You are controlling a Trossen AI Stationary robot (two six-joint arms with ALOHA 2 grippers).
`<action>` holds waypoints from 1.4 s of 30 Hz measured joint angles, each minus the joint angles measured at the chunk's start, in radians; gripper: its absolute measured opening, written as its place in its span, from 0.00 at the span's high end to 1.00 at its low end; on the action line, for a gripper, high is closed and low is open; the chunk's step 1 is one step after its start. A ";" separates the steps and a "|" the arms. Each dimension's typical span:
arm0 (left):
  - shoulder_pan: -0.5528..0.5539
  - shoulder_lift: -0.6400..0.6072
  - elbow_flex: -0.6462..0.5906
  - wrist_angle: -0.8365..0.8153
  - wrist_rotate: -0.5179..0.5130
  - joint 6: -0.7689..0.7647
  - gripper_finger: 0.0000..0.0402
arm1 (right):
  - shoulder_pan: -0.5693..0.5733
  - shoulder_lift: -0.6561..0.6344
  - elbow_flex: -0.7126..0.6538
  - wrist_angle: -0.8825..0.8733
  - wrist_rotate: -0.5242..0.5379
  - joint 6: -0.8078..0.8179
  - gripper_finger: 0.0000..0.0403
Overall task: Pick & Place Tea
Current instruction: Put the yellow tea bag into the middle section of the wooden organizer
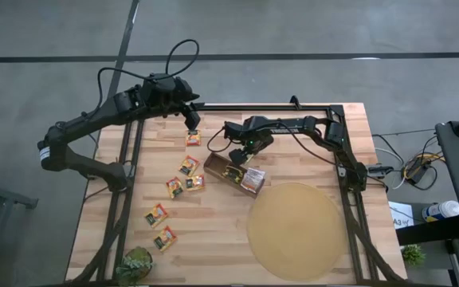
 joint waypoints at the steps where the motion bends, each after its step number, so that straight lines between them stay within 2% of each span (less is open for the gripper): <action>1: 0.000 0.000 0.000 -0.001 0.001 0.000 0.62 | -0.001 -0.001 0.000 0.001 -0.004 -0.008 0.28; 7: 0.000 0.000 0.000 -0.002 0.001 -0.009 0.62 | -0.004 -0.013 -0.065 0.131 -0.120 -0.009 0.26; 17: 0.000 -0.027 0.000 -0.005 0.002 -0.020 0.62 | -0.005 -0.013 -0.113 0.180 -0.131 -0.016 0.32; 21: 0.000 -0.035 0.000 -0.005 0.002 -0.021 0.62 | -0.006 -0.012 -0.114 0.187 -0.131 -0.015 0.46; 23: 0.000 -0.037 0.000 -0.005 0.002 -0.021 0.62 | -0.006 -0.012 -0.116 0.196 -0.131 -0.016 0.59; 27: 0.000 -0.045 0.000 -0.005 0.002 -0.022 0.62 | -0.006 -0.011 -0.122 0.210 -0.133 -0.018 0.90; 28: 0.000 -0.045 0.000 -0.005 0.002 -0.022 0.62 | -0.006 -0.011 -0.122 0.213 -0.133 -0.018 0.93; 32: 0.000 -0.049 0.000 -0.005 0.002 -0.022 0.62 | -0.005 -0.011 -0.122 0.217 -0.130 -0.016 0.98; 42: 0.000 -0.066 0.000 -0.004 0.002 -0.022 0.62 | -0.005 -0.063 -0.128 0.204 -0.081 -0.023 0.98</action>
